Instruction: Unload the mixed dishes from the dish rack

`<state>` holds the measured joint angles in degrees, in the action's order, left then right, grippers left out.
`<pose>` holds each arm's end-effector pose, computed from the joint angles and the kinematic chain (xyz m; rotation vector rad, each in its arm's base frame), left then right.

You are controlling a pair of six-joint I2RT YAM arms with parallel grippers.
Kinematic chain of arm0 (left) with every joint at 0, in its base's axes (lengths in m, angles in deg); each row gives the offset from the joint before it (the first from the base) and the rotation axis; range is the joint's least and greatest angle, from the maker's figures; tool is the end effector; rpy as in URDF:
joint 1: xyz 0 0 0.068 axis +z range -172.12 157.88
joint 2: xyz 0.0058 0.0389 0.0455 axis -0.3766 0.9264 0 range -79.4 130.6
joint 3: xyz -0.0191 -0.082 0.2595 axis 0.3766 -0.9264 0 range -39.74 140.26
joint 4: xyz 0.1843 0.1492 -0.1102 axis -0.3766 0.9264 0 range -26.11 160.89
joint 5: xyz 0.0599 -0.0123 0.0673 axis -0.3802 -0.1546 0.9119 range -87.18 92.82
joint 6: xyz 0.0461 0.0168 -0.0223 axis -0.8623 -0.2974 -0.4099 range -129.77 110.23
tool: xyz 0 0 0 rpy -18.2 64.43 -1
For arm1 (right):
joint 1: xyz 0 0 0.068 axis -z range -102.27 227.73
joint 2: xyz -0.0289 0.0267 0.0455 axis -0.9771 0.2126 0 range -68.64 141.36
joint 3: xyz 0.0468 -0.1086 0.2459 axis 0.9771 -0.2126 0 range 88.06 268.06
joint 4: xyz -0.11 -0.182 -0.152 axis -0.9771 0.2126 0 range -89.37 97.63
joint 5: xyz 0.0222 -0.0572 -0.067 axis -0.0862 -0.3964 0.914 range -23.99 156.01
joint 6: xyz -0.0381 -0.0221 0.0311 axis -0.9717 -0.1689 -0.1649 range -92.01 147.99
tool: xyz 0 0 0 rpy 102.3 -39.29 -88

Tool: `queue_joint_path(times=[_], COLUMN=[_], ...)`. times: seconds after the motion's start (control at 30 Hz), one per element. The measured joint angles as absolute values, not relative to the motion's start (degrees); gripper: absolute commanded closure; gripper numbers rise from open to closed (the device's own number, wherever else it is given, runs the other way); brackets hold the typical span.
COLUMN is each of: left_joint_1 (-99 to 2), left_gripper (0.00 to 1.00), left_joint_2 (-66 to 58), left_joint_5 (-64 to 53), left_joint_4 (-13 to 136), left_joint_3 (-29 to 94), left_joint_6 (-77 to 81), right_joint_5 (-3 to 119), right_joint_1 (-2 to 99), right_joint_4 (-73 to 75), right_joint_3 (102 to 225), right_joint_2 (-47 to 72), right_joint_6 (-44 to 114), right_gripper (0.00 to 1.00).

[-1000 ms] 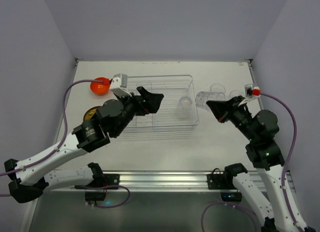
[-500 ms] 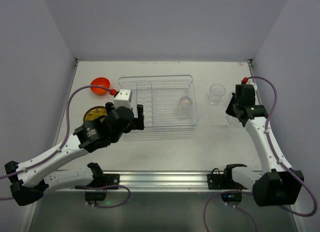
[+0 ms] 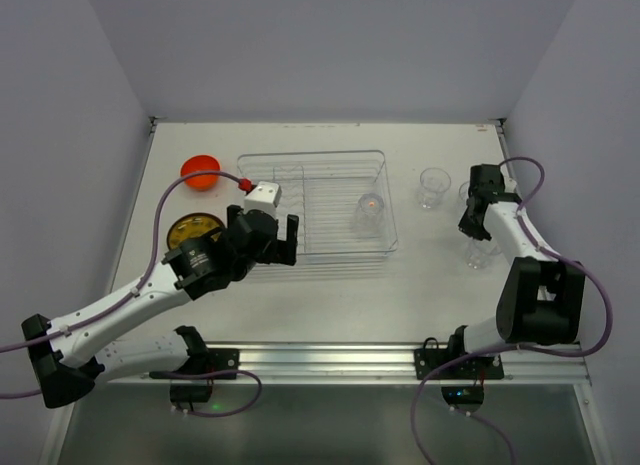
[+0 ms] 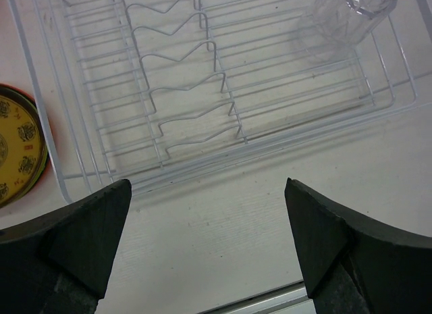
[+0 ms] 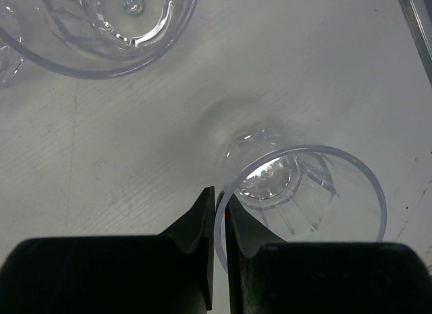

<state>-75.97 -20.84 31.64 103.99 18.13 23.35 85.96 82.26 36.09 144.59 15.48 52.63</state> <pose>0.1363 -0.1577 0.3271 0.1398 2.1894 -0.2806 0.2846 -0.0348 0.2201 0.7611 2.4890 -0.3415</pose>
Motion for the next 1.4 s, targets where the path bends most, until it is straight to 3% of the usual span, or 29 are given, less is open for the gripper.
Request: queue_joint_path(times=[0.27,0.3,0.33,0.37,0.63,0.67,0.73,1.03,1.4], left_joint_1=[-75.90,-75.88,-75.88,-75.88,-75.86,-75.86,-75.86,-75.86,-75.86], left_gripper=[0.00,0.00,0.00,0.00,0.00,0.00,0.00,0.00,0.00], left_joint_2=[-20.97,-20.75,-20.38,-19.85,-13.08,-11.57,-7.87,0.85,8.37], left_joint_5=[28.97,28.78,28.67,28.54,26.09,25.65,24.76,24.23,27.14], left_joint_4=[100.73,100.38,100.03,99.71,97.32,97.54,97.15,94.66,96.28], left_joint_3=[17.71,17.71,17.71,17.71,19.52,20.79,24.60,35.94,42.08], left_joint_6=[22.04,22.04,22.02,22.00,19.99,19.62,19.07,20.16,25.28], right_joint_5=[83.25,82.83,82.63,82.42,81.48,81.39,81.04,63.14,53.02], right_joint_1=[83.24,83.27,83.27,83.27,83.27,83.27,83.27,82.81,82.61], right_joint_4=[34.76,34.58,34.38,34.25,35.08,35.67,36.64,29.36,31.37], right_joint_3=[144.59,144.59,144.59,144.59,144.68,144.83,145.59,141.64,139.91], right_joint_2=[15.54,15.59,15.68,15.74,11.24,8.86,2.91,-31.71,-30.92], right_joint_6=[52.63,52.61,52.63,52.89,53.85,54.07,54.53,55.43,55.23], right_gripper=[0.81,0.77,0.65,0.60,0.35,0.19,0.01,0.01,0.01])
